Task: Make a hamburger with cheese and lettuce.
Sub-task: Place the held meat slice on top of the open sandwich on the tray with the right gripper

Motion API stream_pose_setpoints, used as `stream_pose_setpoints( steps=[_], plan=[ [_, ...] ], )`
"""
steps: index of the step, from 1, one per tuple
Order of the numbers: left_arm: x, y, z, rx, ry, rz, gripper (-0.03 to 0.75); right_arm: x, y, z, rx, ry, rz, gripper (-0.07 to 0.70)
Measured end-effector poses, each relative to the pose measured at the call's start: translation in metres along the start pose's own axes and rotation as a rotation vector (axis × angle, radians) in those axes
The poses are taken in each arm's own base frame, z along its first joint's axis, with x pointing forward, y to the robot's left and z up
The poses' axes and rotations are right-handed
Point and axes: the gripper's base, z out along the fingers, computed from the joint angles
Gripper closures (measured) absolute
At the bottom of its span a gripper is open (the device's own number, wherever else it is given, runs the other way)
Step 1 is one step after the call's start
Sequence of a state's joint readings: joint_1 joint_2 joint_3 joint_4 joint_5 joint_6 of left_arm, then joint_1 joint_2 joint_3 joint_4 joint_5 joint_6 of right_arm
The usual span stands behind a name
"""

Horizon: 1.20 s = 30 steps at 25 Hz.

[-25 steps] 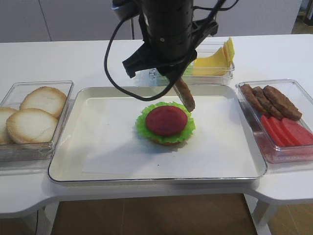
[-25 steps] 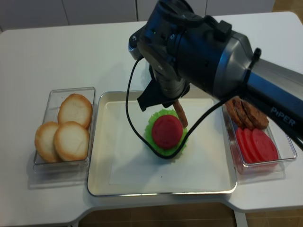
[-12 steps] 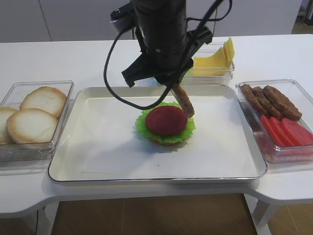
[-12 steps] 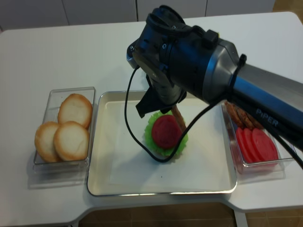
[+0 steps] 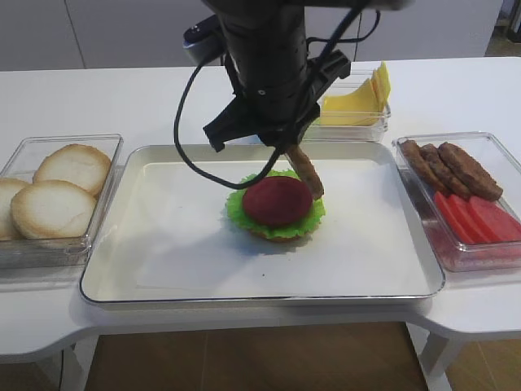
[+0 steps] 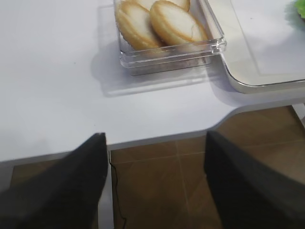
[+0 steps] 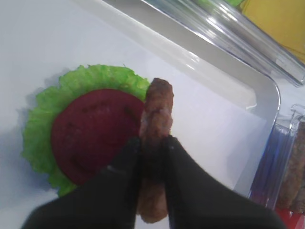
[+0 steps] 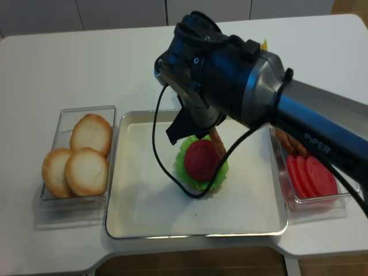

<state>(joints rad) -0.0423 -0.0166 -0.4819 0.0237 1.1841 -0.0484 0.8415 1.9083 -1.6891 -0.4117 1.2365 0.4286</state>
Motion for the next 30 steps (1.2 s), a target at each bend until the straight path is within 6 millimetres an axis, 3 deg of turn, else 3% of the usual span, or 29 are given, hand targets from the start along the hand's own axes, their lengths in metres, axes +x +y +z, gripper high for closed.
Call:
stream_pose_setpoints(
  steps=[19, 30],
  plan=[
    [0.0, 0.0, 0.0, 0.0, 0.0, 0.0, 0.249, 0.0006, 0.0019, 0.001, -0.015, 0.01, 0.019, 0.517],
    [0.0, 0.0, 0.0, 0.0, 0.0, 0.0, 0.249, 0.0009, 0.0033, 0.0009, -0.031, 0.013, 0.032, 0.448]
  ],
)
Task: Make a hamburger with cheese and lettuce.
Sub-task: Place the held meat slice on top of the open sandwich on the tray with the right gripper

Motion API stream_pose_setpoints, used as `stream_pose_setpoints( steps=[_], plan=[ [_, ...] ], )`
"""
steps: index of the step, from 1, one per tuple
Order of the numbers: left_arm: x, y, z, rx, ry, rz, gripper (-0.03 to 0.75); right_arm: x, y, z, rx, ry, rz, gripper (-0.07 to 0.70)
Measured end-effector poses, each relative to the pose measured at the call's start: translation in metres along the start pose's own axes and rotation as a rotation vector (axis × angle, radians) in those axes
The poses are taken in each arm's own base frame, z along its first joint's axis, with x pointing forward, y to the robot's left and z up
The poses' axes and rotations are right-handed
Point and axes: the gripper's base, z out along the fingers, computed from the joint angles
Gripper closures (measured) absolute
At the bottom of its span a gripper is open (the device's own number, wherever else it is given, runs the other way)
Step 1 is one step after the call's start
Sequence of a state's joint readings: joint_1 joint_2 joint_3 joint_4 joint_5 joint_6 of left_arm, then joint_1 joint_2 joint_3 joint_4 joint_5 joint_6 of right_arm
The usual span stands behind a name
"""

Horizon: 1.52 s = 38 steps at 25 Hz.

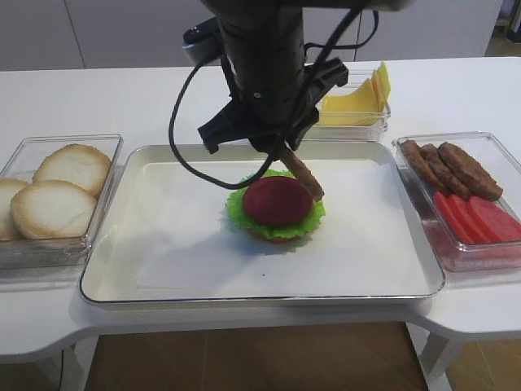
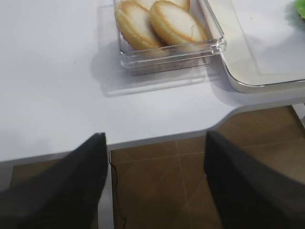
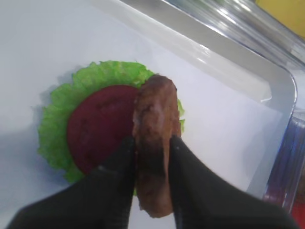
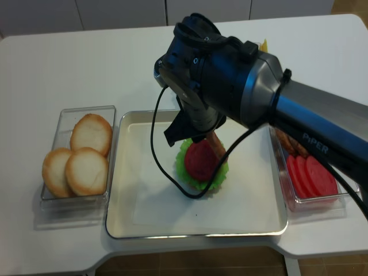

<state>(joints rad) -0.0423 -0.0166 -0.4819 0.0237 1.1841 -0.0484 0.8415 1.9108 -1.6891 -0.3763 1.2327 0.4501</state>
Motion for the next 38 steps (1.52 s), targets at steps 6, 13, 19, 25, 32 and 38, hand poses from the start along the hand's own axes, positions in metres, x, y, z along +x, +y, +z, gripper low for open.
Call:
stream_pose_setpoints(
  steps=[6, 13, 19, 25, 32, 38],
  plan=[
    [0.0, 0.0, 0.0, 0.0, 0.0, 0.0, 0.249, 0.001, 0.002, 0.0, -0.024, 0.012, 0.011, 0.43],
    [0.0, 0.0, 0.0, 0.0, 0.0, 0.0, 0.249, 0.002, 0.003, 0.0, -0.036, 0.018, 0.016, 0.287],
    [0.0, 0.0, 0.0, 0.0, 0.0, 0.0, 0.249, 0.002, 0.005, 0.0, -0.056, 0.027, 0.026, 0.267],
    [0.0, 0.0, 0.0, 0.0, 0.0, 0.0, 0.249, 0.003, 0.007, 0.0, -0.078, 0.038, 0.034, 0.266],
    [0.0, 0.0, 0.0, 0.0, 0.0, 0.0, 0.249, 0.003, 0.007, 0.0, -0.076, 0.035, -0.005, 0.267],
    [0.0, 0.0, 0.0, 0.0, 0.0, 0.0, 0.249, 0.0, -0.008, 0.005, -0.092, 0.052, -0.03, 0.267]
  ],
)
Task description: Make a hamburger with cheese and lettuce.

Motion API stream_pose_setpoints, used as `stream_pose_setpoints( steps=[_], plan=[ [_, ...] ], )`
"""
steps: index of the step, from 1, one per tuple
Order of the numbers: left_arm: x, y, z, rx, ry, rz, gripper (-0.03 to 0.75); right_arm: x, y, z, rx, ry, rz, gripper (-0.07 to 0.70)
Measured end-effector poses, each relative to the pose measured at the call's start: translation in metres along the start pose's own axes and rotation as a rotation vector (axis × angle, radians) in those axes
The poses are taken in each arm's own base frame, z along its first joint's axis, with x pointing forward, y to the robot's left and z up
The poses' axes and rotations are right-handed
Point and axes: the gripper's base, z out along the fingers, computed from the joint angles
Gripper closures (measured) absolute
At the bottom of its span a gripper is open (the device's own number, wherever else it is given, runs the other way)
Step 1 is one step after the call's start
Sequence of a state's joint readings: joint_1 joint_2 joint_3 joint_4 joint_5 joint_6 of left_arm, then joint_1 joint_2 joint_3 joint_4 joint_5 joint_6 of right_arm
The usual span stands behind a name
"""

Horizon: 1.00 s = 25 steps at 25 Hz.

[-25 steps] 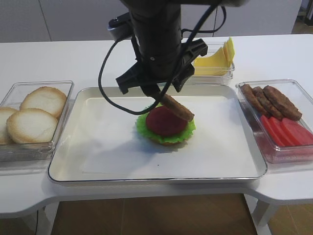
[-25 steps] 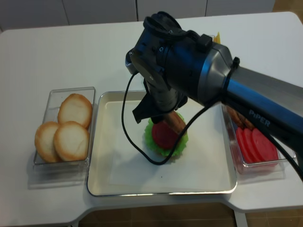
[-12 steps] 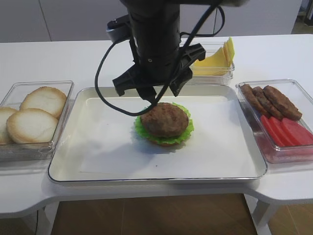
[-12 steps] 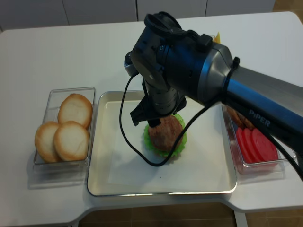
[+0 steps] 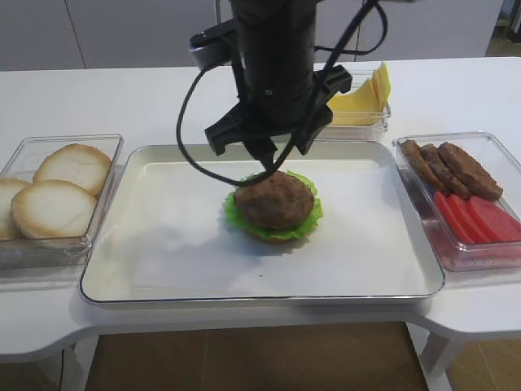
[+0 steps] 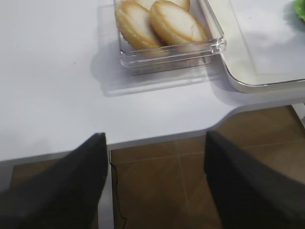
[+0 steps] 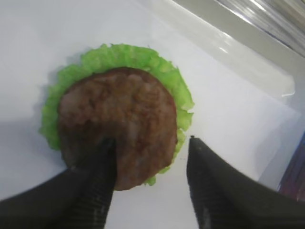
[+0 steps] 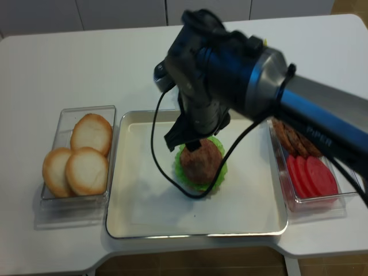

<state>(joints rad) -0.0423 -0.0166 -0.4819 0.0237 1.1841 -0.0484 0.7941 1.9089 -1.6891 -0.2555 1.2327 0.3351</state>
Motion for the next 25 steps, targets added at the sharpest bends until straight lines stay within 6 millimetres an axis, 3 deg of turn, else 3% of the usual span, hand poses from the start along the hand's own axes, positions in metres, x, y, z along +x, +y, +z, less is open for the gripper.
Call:
stream_pose_setpoints(
  steps=[3, 8, 16, 25],
  plan=[
    [0.0, 0.0, 0.0, 0.0, 0.0, 0.0, 0.249, -0.002, -0.023, 0.001, -0.036, 0.015, 0.052, 0.267],
    [0.0, 0.0, 0.0, 0.0, 0.0, 0.0, 0.249, -0.002, -0.082, -0.015, -0.054, -0.019, 0.168, 0.267],
    [0.0, 0.0, 0.0, 0.0, 0.0, 0.0, 0.249, 0.017, -0.168, -0.041, -0.067, -0.077, 0.352, 0.267],
    [0.0, 0.0, 0.0, 0.0, 0.0, 0.0, 0.249, 0.048, -0.23, -0.072, -0.006, -0.142, 0.49, 0.274]
  ],
)
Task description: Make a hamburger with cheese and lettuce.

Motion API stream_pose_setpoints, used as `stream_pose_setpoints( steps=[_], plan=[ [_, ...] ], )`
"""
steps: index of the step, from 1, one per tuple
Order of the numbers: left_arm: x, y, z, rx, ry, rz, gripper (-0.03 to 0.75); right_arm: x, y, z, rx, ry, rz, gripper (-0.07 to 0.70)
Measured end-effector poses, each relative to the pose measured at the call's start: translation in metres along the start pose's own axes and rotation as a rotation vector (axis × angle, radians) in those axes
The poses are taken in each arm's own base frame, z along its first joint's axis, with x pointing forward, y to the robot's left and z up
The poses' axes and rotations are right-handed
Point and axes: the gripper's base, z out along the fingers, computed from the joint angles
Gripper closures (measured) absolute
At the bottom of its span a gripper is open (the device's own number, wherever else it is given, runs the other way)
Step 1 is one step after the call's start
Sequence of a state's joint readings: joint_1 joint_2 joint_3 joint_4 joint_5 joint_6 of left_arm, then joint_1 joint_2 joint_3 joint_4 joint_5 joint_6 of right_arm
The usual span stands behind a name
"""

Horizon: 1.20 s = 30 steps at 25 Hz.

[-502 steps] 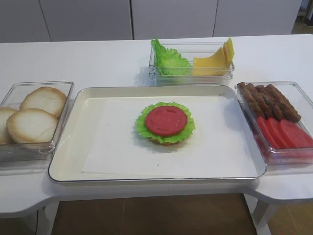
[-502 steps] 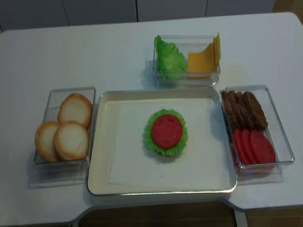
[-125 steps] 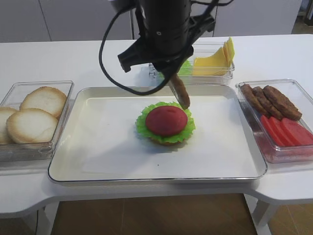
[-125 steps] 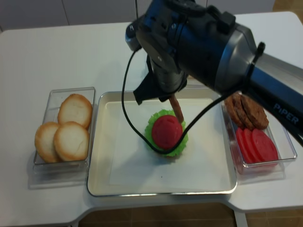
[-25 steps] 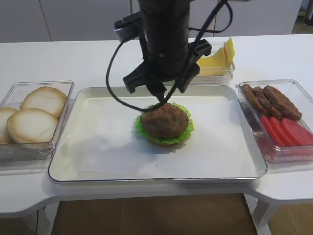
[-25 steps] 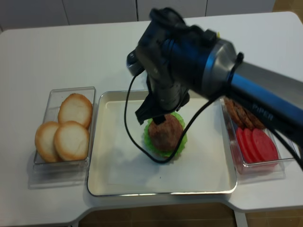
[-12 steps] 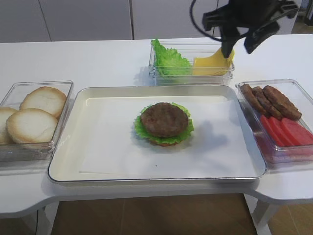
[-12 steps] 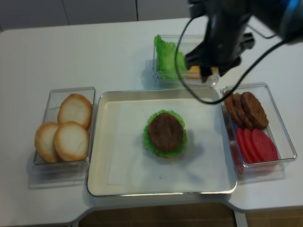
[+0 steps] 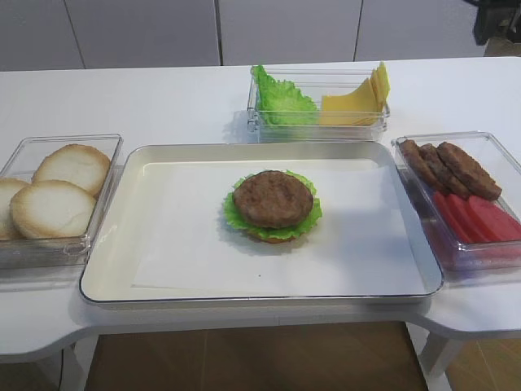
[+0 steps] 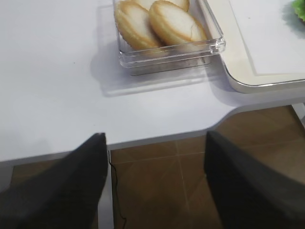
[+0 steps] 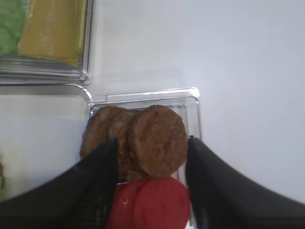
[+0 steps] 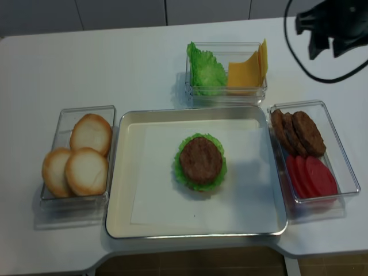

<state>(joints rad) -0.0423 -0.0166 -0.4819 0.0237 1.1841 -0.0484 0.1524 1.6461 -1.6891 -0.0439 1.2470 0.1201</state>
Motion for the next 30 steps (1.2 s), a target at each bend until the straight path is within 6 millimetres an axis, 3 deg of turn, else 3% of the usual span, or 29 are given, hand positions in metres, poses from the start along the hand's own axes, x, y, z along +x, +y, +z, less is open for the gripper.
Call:
stream_pose_setpoints(
  steps=[4, 10, 24, 30],
  plan=[
    [0.0, 0.0, 0.0, 0.0, 0.0, 0.0, 0.249, 0.005, -0.014, -0.012, 0.015, -0.021, 0.034, 0.299],
    [0.0, 0.0, 0.0, 0.0, 0.0, 0.0, 0.249, 0.034, -0.019, -0.022, 0.031, 0.003, 0.034, 0.303],
    [0.0, 0.0, 0.0, 0.0, 0.0, 0.0, 0.249, 0.157, -0.03, -0.09, 0.036, -0.108, 0.045, 0.305],
    [0.0, 0.0, 0.0, 0.0, 0.0, 0.0, 0.249, 0.215, -0.034, -0.098, 0.035, -0.162, 0.046, 0.305]
  ],
)
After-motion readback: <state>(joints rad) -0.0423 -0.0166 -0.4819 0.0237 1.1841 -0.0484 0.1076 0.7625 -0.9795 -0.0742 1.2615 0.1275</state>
